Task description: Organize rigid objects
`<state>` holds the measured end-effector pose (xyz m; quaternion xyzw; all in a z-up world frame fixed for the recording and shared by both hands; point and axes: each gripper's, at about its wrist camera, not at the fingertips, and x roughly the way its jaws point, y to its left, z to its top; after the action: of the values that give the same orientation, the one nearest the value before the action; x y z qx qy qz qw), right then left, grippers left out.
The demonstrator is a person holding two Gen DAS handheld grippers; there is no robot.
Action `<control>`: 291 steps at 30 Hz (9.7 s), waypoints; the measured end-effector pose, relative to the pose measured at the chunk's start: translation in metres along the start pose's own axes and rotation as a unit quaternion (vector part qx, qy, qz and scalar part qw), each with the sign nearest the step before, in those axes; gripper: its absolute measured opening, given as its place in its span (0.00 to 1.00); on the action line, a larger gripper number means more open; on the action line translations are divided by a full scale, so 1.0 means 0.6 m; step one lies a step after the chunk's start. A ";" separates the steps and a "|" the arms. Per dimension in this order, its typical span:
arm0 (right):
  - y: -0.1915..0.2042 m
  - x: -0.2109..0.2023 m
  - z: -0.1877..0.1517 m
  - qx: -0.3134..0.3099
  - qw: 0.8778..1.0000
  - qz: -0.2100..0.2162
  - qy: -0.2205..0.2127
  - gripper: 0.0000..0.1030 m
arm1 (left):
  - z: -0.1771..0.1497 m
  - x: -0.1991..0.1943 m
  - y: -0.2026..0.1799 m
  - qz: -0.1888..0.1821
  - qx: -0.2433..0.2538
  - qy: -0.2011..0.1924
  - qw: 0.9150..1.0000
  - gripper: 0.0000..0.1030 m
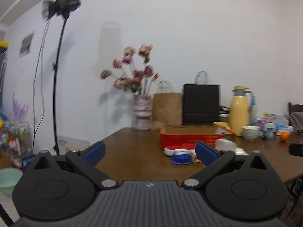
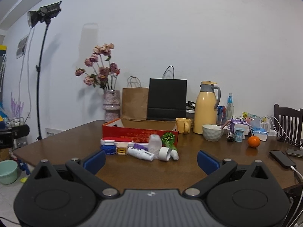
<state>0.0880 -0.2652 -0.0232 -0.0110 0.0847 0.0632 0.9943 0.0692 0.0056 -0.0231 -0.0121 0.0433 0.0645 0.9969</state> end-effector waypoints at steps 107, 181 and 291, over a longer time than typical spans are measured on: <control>0.217 0.601 0.029 -0.093 0.952 0.150 0.250 0.45 | -0.027 0.420 0.064 -0.083 -0.048 0.162 0.982 0.40; 0.068 0.582 0.042 -0.093 0.980 -0.001 0.177 0.16 | -0.025 0.412 0.017 -0.095 -0.015 0.164 0.982 0.40; 0.012 0.145 0.021 0.007 0.996 0.066 0.052 0.52 | 0.005 0.133 -0.116 -0.139 0.043 0.076 0.987 0.40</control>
<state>0.1744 -0.2470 -0.0259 -0.0014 0.1376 0.1273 0.9823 0.1575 -0.0529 -0.0261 0.0197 0.1194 -0.0773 0.9896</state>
